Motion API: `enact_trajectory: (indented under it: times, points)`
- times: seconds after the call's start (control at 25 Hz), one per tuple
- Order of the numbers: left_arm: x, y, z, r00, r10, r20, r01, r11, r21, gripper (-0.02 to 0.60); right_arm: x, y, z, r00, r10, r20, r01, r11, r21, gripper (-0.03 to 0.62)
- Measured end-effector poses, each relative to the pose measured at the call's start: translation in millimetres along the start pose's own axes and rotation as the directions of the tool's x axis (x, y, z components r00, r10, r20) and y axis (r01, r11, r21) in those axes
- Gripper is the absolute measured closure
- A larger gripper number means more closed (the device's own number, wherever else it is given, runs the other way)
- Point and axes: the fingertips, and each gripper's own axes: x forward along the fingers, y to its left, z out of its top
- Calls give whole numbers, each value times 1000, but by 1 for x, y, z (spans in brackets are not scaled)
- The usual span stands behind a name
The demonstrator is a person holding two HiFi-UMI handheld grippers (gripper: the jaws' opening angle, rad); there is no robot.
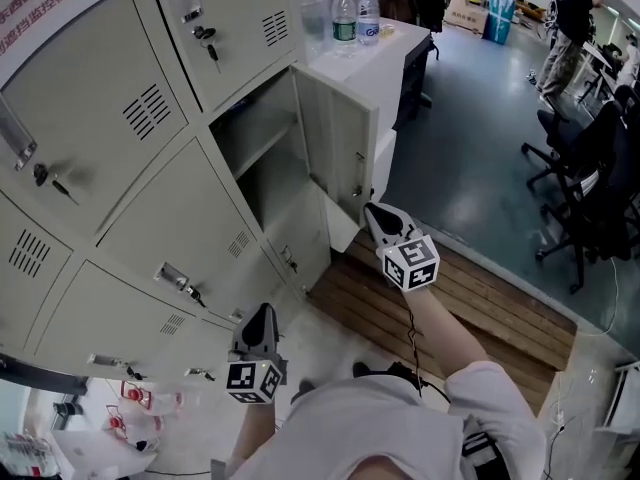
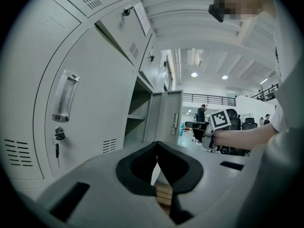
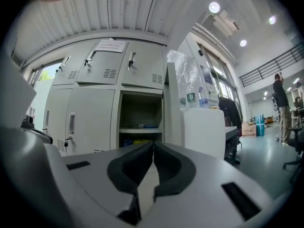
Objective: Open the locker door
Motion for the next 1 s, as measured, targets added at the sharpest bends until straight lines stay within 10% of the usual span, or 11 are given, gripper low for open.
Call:
enact_trajectory:
  times: [1.0]
  points:
    - [-20,31,10,995,96,34,-97,995,13,579,-32,153,-37,967,255,-28,-249,960,130,579]
